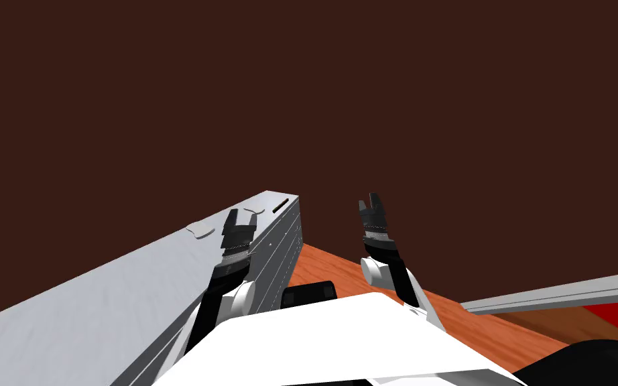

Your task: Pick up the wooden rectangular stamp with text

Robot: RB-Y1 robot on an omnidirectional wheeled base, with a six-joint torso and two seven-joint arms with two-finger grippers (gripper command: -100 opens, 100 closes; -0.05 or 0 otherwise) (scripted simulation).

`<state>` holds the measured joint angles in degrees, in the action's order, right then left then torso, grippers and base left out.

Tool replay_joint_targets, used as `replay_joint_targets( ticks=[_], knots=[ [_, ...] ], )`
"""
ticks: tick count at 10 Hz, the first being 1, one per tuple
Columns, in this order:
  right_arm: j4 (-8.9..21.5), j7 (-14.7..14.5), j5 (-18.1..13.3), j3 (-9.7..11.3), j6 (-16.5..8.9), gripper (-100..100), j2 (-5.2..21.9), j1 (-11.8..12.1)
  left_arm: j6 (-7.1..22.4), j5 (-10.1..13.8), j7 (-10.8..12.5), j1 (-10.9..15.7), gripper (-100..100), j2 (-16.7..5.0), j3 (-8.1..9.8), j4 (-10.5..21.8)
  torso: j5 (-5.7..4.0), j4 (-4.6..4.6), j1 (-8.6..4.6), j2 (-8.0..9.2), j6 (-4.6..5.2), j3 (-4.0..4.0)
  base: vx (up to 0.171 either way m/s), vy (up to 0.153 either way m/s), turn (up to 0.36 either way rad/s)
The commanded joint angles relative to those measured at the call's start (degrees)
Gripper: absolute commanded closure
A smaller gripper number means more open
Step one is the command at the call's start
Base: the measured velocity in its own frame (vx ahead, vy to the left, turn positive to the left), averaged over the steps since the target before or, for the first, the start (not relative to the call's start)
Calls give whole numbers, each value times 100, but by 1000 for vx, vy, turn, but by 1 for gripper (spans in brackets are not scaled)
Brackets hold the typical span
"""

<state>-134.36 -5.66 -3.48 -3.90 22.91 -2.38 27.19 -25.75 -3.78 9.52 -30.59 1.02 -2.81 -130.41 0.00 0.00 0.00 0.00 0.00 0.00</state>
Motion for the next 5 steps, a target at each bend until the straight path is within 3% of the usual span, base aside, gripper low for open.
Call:
replay_joint_targets(
  ticks=[1, 5],
  knots=[
    [0, 0, 0, 0, 0, 0, 0, 0, -23, 3, -39, 51, -100, -244, -4, -25, 0, 0, 0, 0, 0, 0, -13, -76, -99],
    [0, 0, 0, 1, 0, 0, -1, 0, -110, -2, -212, 259, -100, -889, -18, -107, -12, 0, -50, -2, 0, -1, -3, -137, -94]
  ],
)
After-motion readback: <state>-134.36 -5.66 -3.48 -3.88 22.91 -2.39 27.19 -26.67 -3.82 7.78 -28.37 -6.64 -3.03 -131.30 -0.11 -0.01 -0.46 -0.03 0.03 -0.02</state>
